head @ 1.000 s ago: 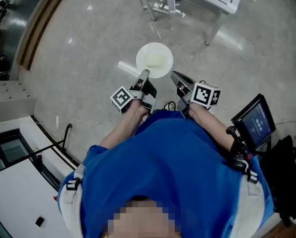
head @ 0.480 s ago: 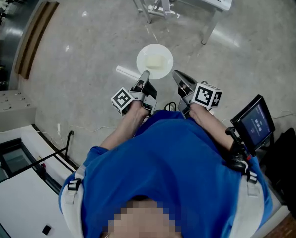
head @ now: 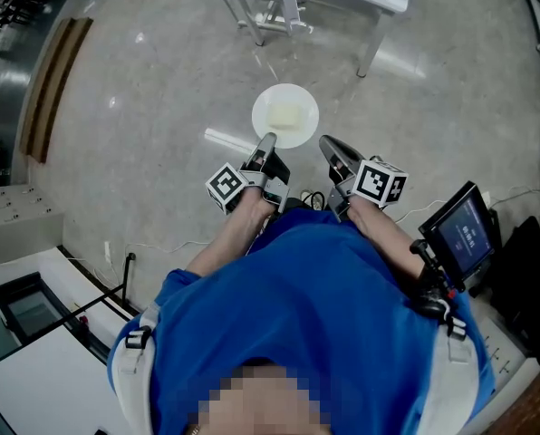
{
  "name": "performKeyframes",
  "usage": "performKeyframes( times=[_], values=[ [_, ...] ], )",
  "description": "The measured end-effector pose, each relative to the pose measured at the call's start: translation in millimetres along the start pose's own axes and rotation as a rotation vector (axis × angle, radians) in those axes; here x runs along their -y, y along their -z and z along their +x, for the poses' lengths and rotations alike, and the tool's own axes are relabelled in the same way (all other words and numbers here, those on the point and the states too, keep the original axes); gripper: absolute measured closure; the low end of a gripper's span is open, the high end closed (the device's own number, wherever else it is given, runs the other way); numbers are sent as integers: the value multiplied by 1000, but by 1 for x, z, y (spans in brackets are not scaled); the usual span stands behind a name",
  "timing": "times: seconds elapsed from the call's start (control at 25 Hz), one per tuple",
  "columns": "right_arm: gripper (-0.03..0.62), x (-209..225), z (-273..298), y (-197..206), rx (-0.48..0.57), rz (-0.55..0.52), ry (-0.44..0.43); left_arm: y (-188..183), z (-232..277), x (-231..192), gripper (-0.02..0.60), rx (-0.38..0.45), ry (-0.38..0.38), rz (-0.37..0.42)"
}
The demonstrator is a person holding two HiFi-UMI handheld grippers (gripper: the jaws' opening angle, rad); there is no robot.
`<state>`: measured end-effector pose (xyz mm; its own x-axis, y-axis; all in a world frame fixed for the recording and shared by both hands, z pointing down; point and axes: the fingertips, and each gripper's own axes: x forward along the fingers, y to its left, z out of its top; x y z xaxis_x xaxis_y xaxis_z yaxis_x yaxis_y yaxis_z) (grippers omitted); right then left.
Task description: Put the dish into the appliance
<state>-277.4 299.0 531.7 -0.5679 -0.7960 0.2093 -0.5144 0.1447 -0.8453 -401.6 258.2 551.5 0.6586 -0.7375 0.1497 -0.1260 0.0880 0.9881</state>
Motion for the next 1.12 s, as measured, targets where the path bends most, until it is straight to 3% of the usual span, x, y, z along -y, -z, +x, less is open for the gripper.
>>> performKeyframes(
  times=[0.6, 0.96, 1.12],
  values=[
    [594, 26, 1, -51, 9, -30, -11, 9, 53, 14, 566, -3, -5, 26],
    [594, 29, 3, -58, 33, -46, -19, 7, 61, 16, 565, -7, 17, 46],
    [594, 55, -5, -102, 39, -38, -22, 26, 108, 24, 565, -8, 10, 45]
  ],
)
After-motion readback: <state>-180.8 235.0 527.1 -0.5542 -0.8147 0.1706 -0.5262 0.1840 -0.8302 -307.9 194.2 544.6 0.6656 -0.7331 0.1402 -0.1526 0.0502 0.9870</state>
